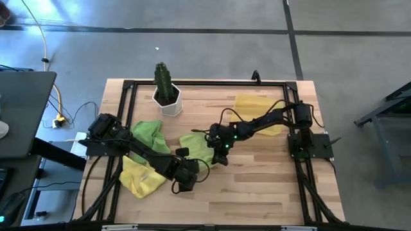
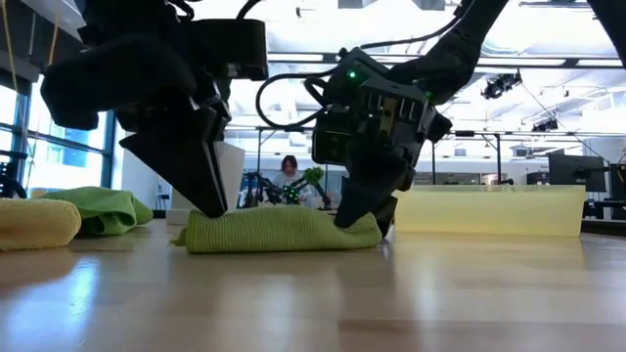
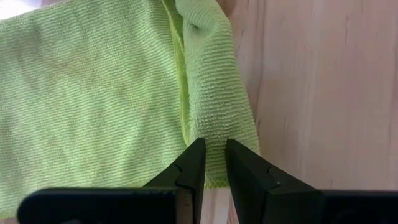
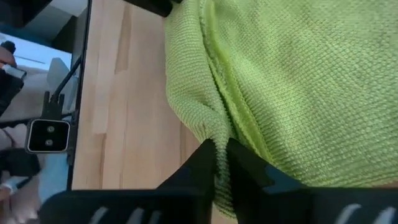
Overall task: Roll microfiber towels into tight, uniform cylinder then place into a basket
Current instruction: Roll the light green microfiber cloth
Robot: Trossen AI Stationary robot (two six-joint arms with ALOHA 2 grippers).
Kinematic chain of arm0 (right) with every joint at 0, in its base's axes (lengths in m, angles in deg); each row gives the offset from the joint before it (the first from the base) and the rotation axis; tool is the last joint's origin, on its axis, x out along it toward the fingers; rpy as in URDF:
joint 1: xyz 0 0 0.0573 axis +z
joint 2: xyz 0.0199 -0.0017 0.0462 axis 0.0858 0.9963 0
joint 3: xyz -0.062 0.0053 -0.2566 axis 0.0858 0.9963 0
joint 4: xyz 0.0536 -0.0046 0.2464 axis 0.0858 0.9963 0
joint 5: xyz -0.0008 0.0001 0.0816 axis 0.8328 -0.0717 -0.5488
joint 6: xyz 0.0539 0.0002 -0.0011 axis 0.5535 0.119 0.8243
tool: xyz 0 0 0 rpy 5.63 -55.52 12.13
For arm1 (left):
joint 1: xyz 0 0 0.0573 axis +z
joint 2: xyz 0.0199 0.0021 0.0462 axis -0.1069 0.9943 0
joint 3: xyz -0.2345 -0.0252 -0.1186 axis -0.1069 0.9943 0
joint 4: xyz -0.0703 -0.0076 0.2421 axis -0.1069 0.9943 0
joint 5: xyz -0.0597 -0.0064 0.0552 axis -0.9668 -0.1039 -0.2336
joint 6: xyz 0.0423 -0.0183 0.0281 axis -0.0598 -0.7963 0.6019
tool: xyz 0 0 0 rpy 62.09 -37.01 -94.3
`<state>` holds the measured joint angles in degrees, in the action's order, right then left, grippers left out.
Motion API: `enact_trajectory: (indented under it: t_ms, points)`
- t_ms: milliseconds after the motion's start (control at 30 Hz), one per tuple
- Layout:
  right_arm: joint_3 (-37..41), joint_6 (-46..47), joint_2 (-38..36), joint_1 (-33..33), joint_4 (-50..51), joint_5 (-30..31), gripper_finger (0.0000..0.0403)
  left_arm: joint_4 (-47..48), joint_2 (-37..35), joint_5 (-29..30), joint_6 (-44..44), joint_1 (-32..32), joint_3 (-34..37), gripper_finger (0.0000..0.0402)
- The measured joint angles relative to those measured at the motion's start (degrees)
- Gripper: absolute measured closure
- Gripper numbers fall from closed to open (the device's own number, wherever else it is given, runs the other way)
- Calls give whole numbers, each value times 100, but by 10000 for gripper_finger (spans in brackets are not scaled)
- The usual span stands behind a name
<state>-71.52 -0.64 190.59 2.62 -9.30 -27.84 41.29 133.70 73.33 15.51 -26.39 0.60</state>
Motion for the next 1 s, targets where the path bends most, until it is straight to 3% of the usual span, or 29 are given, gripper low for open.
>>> enact_trajectory:
  t_ms: [300, 500, 633, 833, 1000]
  points:
    - [5, -451, -185, -9, 73, 245, 344, -72, 356, -86, -198, 1, -13, 346]
    - [2, -1599, -669, -9, 487, 258, 343, -42, 361, -140, -198, 0, -13, 346]
    - [2, -2645, -1290, 90, 1116, 638, 338, -32, 365, -172, -198, 18, -13, 346]
    - [2, -3442, -1748, 742, 1511, 1465, 271, -28, 371, -292, -195, 85, -12, 346]
    - [1, -4828, -1542, 1382, 1380, 1634, 223, -24, 378, -303, -196, 116, -9, 346]
